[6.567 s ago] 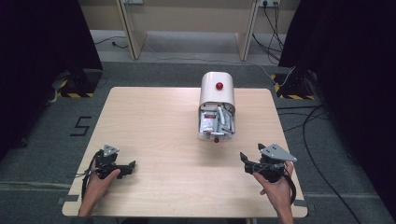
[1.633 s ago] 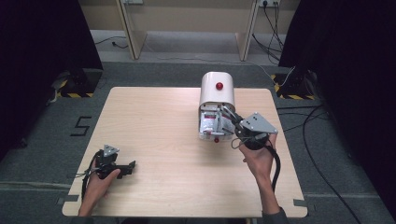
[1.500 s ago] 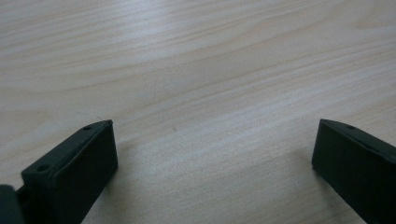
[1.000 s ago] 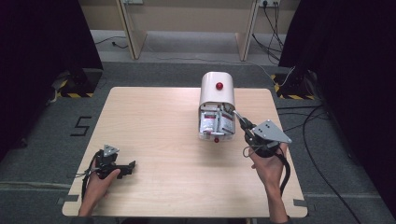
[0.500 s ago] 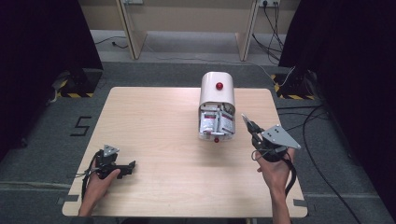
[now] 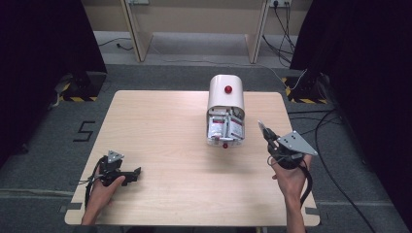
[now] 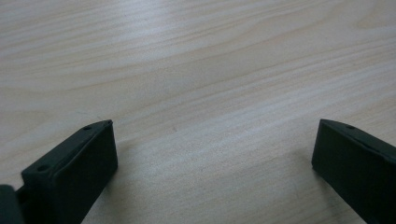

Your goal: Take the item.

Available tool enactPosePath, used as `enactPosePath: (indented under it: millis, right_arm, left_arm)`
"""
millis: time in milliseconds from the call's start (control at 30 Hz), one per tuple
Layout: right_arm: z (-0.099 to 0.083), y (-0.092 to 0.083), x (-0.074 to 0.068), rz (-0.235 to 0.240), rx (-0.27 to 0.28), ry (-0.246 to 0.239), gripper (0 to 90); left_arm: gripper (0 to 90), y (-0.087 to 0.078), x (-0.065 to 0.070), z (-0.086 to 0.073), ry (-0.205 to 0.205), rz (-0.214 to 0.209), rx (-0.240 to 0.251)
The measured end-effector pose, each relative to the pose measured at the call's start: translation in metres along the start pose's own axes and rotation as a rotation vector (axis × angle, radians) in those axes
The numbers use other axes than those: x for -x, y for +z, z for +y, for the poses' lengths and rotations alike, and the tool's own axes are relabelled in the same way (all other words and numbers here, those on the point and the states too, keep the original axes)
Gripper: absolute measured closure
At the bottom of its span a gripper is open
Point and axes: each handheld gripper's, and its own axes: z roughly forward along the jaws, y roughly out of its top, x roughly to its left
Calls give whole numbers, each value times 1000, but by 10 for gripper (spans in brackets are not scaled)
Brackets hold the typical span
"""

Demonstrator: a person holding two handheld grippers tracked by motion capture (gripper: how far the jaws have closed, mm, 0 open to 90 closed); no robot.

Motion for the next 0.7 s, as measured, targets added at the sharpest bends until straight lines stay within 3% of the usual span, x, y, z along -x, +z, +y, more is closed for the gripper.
enactPosePath:
  millis: [700]
  right_arm:
    - [-21, 16, 11, -21, -63, 26, 857]
  left_arm:
    - [0, 0, 0, 0, 0, 0, 0]
